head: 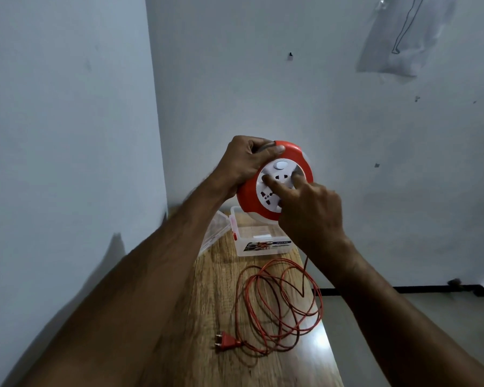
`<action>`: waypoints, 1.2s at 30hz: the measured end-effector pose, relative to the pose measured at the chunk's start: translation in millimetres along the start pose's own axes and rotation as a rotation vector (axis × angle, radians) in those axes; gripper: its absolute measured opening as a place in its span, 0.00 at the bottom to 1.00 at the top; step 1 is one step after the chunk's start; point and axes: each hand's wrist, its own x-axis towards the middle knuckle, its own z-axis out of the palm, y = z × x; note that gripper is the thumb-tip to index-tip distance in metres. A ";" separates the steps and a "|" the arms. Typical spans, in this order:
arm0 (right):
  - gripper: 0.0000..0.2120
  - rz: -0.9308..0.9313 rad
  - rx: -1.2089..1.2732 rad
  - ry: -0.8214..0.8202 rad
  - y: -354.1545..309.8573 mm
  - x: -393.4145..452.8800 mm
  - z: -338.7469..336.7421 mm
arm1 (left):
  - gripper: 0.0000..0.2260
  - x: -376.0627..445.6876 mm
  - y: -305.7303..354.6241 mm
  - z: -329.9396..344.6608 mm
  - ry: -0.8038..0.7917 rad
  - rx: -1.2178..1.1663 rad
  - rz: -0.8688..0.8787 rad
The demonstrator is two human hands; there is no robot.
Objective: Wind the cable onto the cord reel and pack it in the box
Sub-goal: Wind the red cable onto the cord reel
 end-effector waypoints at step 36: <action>0.31 0.002 0.086 -0.226 -6.5 -7.2 -14.0 | 0.11 -0.1 -3.6 2.3 -0.017 0.003 0.033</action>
